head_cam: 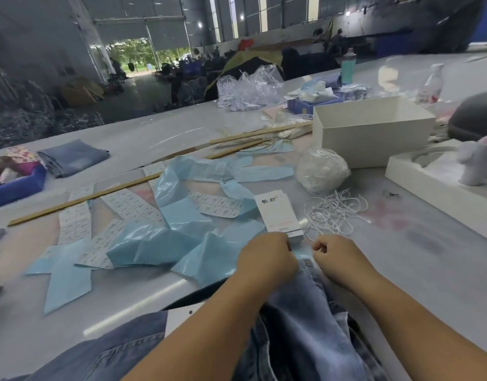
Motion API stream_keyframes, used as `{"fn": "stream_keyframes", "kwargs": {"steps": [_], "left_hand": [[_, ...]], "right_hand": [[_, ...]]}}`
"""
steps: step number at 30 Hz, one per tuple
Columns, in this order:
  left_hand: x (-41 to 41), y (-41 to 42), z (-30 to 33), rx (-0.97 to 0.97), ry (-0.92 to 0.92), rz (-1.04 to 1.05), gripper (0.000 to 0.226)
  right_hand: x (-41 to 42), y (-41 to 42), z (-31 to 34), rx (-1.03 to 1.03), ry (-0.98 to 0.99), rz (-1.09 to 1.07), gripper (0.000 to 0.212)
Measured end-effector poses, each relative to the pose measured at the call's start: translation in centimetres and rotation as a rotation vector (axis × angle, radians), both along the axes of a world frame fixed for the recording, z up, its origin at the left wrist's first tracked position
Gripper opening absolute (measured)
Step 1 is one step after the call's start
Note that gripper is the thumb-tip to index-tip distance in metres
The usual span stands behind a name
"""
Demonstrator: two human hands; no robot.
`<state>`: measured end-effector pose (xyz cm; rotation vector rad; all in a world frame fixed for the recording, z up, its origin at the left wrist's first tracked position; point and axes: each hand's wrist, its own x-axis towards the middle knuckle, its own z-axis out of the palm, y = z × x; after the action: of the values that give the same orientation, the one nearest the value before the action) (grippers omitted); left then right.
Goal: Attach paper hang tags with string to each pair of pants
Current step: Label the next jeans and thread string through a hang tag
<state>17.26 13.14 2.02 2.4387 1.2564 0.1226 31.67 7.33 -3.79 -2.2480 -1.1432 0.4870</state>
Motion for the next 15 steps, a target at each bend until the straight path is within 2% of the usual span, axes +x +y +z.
{"fn": "stream_keyframes", "kwargs": {"steps": [6, 9, 12, 15], "left_hand": [[5.8, 2.3, -2.6, -0.054, 0.157, -0.112, 0.036], [7.9, 2.7, -3.2, -0.041, 0.251, -0.166, 0.034], [9.1, 2.9, -3.6, 0.0, 0.231, -0.153, 0.028], [9.1, 2.6, -3.8, 0.026, 0.135, -0.115, 0.025]], "right_hand": [[2.0, 2.6, -1.1, -0.057, -0.181, -0.082, 0.018], [2.2, 3.3, -0.9, -0.133, -0.265, -0.072, 0.019], [2.2, 3.2, -1.0, -0.125, -0.328, -0.04, 0.015], [2.5, 3.0, -1.3, -0.017, -0.266, -0.079, 0.01]]}}
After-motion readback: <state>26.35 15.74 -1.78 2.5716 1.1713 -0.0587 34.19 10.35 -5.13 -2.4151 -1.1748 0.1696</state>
